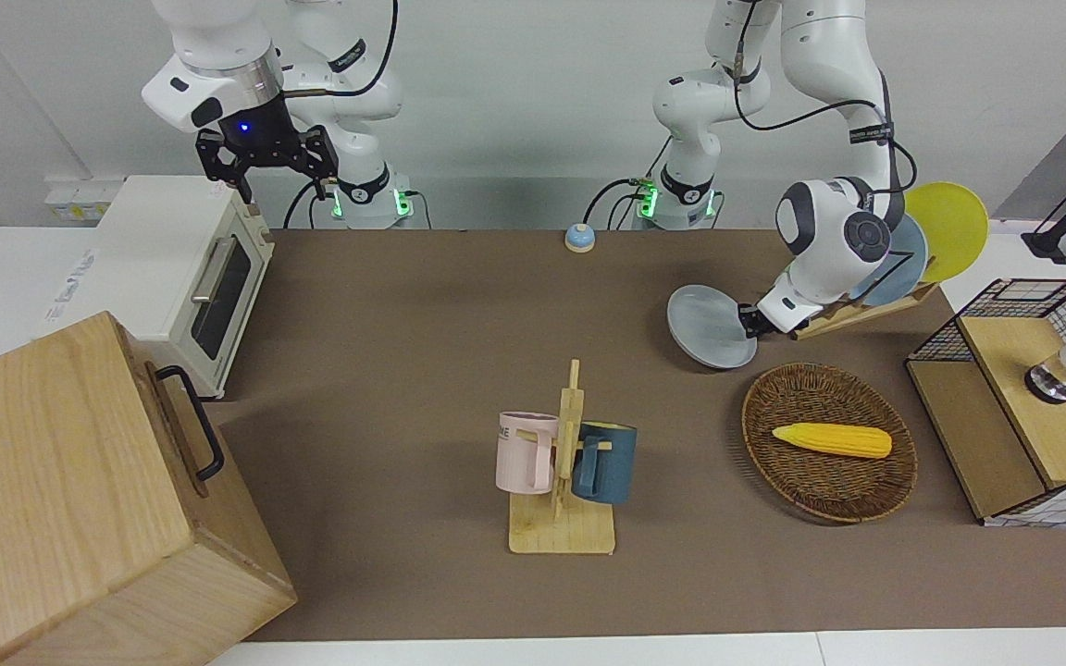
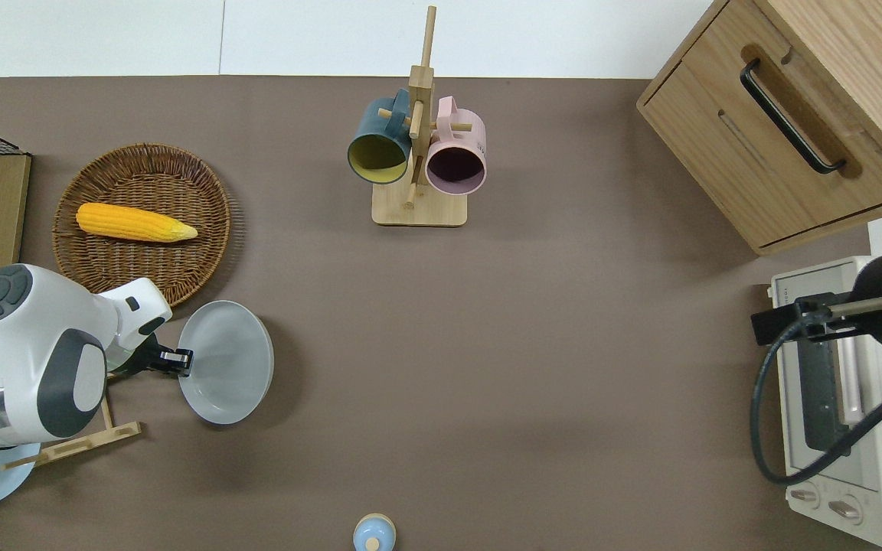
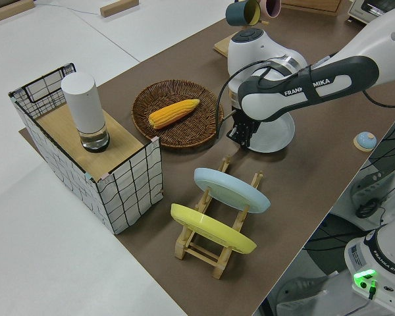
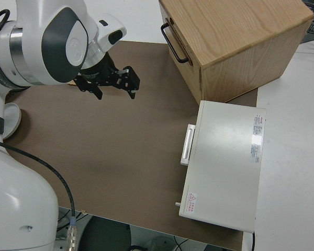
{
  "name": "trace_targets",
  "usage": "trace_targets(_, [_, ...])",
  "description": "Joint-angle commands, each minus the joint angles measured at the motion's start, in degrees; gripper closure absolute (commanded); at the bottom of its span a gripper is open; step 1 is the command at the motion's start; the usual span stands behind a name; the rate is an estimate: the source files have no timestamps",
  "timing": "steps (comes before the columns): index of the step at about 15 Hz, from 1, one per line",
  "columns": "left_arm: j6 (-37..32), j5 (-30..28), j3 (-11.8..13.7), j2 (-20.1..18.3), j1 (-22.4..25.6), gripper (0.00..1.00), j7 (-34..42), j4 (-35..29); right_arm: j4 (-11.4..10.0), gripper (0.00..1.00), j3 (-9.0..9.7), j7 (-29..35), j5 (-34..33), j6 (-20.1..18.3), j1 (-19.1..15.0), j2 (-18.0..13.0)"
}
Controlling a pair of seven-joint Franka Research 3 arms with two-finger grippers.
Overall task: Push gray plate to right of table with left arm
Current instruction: 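Push the gray plate with the left gripper across the table toward the toaster oven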
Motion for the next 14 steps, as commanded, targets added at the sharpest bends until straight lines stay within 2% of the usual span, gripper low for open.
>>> trace_targets(1, [1.2, -1.7, -0.4, 0.7, -0.3, 1.0, -2.4, -1.2, -0.2, 0.005, 0.0, -0.5, 0.1, -0.4, -0.1, -0.6])
trace_targets(3, [1.0, -3.1, -0.8, 0.7, -0.4, 1.0, -3.2, -1.2, -0.2, 0.005, 0.0, -0.5, 0.1, -0.4, -0.1, -0.6])
trace_targets(6, [0.8, -6.0, -3.1, 0.7, -0.4, 1.0, -5.4, -1.2, -0.2, 0.005, 0.0, -0.5, 0.1, -0.4, -0.1, -0.6])
trace_targets(9, [0.8, -6.1, -6.7, 0.7, -0.4, 1.0, -10.5, -1.2, -0.2, 0.005, 0.0, -0.5, 0.0, -0.4, -0.1, -0.6])
trace_targets(14, [0.9, -6.5, -14.7, 1.1, -0.4, 1.0, -20.4, -1.2, -0.2, 0.005, 0.0, -0.5, 0.1, -0.3, -0.1, -0.6])
